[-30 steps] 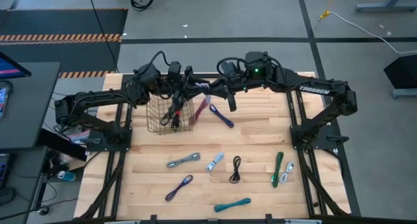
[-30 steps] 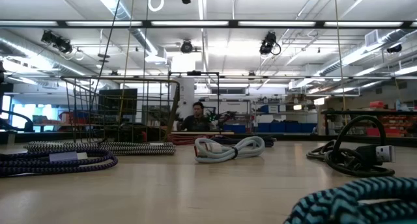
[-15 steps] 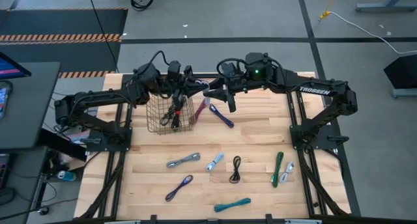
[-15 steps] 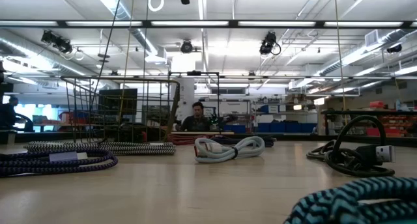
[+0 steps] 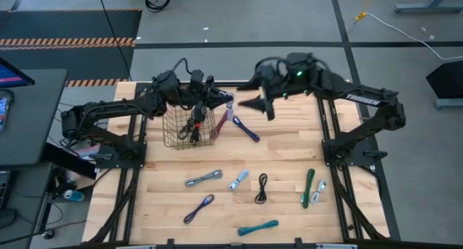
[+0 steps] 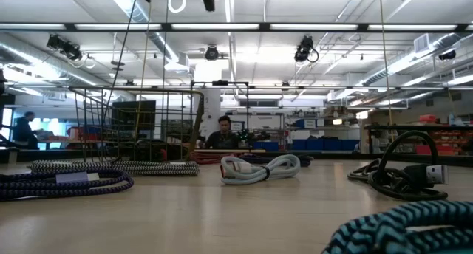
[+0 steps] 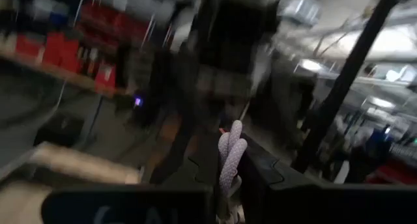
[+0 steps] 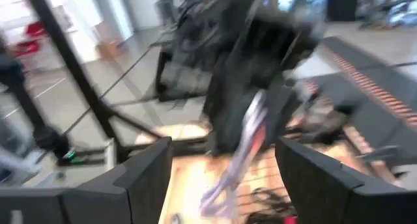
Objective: Pick and place USB-C Cables
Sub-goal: Put the purple charger cable into the gold wire basket
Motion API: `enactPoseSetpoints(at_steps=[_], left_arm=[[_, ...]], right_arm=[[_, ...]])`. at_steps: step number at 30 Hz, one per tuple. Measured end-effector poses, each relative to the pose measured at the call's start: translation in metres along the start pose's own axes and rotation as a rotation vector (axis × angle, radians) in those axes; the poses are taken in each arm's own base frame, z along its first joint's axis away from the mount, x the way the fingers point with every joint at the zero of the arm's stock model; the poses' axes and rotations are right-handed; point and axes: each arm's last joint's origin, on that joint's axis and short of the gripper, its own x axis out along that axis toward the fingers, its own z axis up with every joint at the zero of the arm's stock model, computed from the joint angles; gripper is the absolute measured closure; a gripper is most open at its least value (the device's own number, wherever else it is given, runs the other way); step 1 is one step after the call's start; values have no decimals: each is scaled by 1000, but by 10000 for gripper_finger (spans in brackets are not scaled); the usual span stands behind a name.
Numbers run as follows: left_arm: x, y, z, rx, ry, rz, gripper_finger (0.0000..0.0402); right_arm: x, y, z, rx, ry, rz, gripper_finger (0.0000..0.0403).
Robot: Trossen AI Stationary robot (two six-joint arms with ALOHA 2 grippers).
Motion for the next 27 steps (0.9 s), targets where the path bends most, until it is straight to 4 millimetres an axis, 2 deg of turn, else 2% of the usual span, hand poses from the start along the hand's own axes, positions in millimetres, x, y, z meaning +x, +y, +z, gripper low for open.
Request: enactPoseSetpoints(at_steps=[6, 11, 13, 20, 23, 27], left_arm=[[-4, 5, -11, -25, 124, 101, 367], [-22, 5, -24, 10, 272, 439, 367], [-32, 3, -27, 13, 326, 578, 367], [-74, 3, -46, -163, 517, 1041, 367], [-83, 4, -53, -203, 572, 1151, 367], [-88, 5, -57, -238, 605, 1204, 367]], right_arm=[[-25, -1, 5, 13, 12, -33, 131], [-43, 4, 11, 5, -16, -43, 131], [-45, 5, 11, 5, -13, -40, 131], [-44, 4, 10, 8, -6, -42, 131], [-44, 4, 9, 10, -1, -42, 131], [-43, 3, 7, 15, 12, -48, 131]])
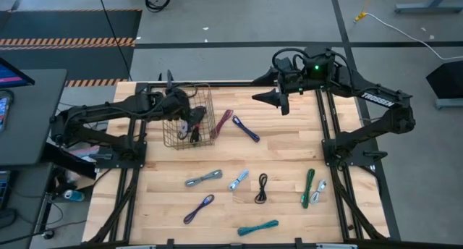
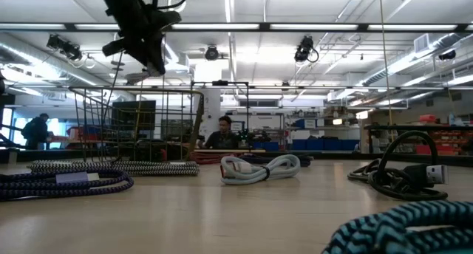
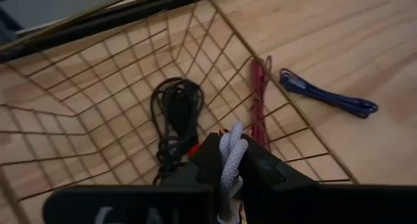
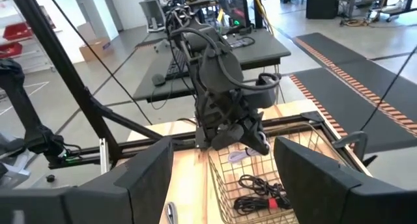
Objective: Pick and place USB-C Cables
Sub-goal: Put the purple charger cable into the gold wire basket, then put the top blue patterned charger cable into the gold wire basket
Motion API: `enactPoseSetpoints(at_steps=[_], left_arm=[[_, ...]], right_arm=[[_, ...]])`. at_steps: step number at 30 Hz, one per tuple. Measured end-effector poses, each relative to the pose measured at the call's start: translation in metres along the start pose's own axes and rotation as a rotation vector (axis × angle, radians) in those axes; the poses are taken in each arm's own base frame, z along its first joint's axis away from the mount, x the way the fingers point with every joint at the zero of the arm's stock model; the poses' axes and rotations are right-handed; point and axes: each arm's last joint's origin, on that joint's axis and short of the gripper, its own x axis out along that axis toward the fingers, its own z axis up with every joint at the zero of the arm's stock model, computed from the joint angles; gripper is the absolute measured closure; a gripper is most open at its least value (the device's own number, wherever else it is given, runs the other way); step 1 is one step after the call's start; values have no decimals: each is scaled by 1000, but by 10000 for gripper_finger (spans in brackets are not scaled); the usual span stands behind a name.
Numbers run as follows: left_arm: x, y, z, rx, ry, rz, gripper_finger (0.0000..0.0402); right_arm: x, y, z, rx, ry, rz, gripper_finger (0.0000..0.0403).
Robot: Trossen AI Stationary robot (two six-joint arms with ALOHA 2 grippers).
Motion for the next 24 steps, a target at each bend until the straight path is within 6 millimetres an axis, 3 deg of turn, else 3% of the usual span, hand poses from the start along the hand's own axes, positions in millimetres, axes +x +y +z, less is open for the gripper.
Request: enactPoseSetpoints(at_steps=[13, 24], left_arm=[[0, 7, -6, -41, 60, 65, 367], [0, 1, -1, -62, 11, 13, 204]], right_arm=[[0, 0, -3, 9, 34, -1, 133], [0, 0, -4, -28, 43, 0, 133]])
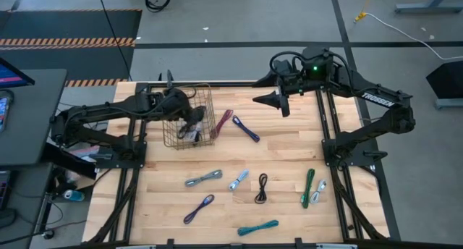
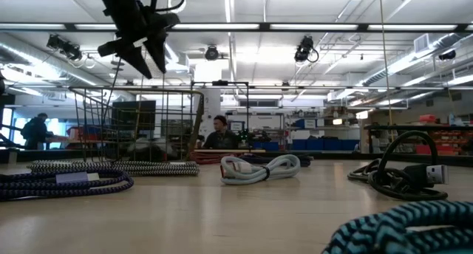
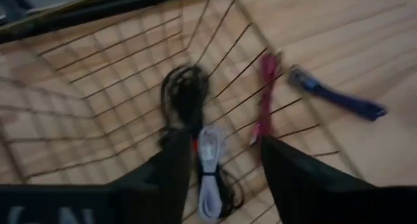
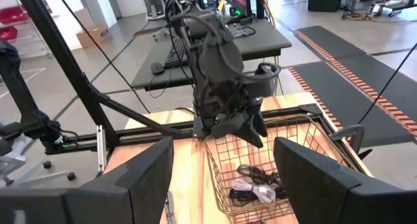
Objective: Pick and place USB-C Cables
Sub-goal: Put the top blue patterned charger cable into the gold wire basket
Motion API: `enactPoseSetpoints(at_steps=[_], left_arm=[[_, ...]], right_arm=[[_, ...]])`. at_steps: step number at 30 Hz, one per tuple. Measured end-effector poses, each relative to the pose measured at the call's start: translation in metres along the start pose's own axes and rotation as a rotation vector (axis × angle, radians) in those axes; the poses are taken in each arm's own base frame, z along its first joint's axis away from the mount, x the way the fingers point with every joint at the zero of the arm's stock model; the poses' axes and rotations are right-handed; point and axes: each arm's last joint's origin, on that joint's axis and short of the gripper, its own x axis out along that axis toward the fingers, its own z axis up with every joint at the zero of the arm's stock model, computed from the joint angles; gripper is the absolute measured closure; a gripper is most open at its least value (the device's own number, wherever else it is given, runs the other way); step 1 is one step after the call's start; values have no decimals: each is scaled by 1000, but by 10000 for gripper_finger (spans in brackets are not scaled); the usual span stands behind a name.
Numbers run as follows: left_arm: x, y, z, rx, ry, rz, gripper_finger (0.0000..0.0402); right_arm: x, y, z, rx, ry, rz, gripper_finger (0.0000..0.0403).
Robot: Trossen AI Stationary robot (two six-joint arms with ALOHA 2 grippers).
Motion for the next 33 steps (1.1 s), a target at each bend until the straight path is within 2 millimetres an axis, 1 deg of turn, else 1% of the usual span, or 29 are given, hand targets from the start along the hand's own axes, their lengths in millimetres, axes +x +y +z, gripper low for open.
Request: enactPoseSetpoints(at_steps=[3, 7, 13, 17, 20, 23, 27, 30, 33], left_arm=[[-1, -7, 6, -3, -53, -77, 184], [-3, -17, 14, 28, -127, -182, 177], [-3, -18, 15, 44, -139, -194, 182], [-3, -18, 15, 36, -138, -194, 184], [-3, -18, 15, 15, -136, -196, 184], [-3, -18, 15, 10, -135, -197, 184], [-4, -18, 15, 11, -136, -197, 184], [-4, -18, 15, 15, -136, -197, 184], [-4, -18, 15, 15, -136, -196, 184]], right_arm=[[0, 0, -3, -8, 29, -3, 133], [-1, -1, -12, -18, 116, -9, 133], [4, -5, -23, 9, 218, -69, 133], [14, -10, -30, 22, 268, -96, 133], [27, -17, -42, 42, 327, -103, 136], [40, -25, -63, 94, 483, -115, 143], [60, -38, -102, 183, 708, -146, 153], [76, -46, -130, 228, 824, -153, 157], [91, -52, -154, 250, 905, -153, 158]])
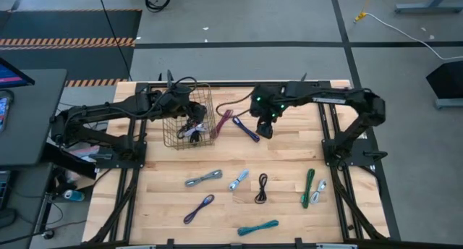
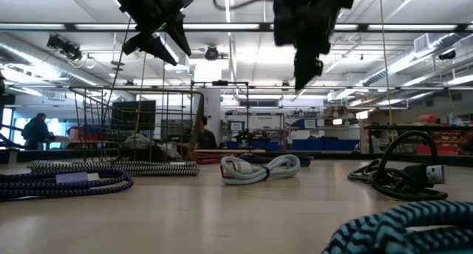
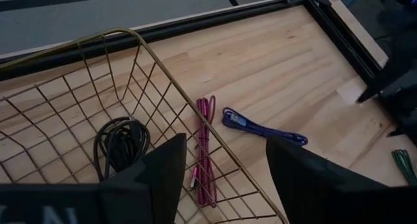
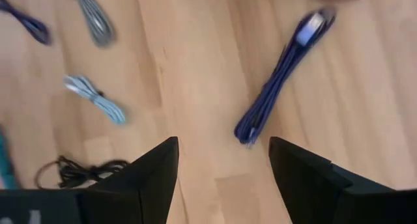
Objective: Pick and place USB-C Cables
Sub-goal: Put the top blue patterned charger cable into the gold wire basket
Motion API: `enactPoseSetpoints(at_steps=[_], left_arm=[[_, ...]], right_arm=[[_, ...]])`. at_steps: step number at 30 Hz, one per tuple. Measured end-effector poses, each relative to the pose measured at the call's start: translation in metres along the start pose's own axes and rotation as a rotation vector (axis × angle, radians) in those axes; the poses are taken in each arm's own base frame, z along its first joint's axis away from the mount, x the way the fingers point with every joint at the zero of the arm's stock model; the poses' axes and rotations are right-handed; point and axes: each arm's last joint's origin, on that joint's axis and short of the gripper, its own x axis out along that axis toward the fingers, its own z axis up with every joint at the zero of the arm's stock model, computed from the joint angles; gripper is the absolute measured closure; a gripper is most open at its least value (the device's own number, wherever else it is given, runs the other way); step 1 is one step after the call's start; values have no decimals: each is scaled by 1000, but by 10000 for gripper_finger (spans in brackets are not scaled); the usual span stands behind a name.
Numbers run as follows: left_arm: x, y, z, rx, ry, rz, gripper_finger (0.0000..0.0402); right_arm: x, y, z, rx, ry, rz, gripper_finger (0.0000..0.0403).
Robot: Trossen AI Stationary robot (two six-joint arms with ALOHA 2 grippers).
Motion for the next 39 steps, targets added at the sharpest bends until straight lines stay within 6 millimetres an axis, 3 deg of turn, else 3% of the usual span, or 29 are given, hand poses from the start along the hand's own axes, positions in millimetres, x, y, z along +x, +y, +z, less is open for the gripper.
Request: enactPoseSetpoints(at_steps=[10, 18, 23, 39], left_arm=[[0, 0, 0, 36, 1, 1, 184], [0, 0, 0, 52, 4, 3, 184], [0, 0, 0, 55, 4, 3, 184], [0, 0, -1, 56, 26, -22, 184]], right_arm=[[77, -14, 8, 17, 121, -24, 158], [109, -25, 6, 51, 194, -118, 158], [120, -28, 5, 62, 213, -135, 158], [118, -39, 11, 81, 147, -140, 158]])
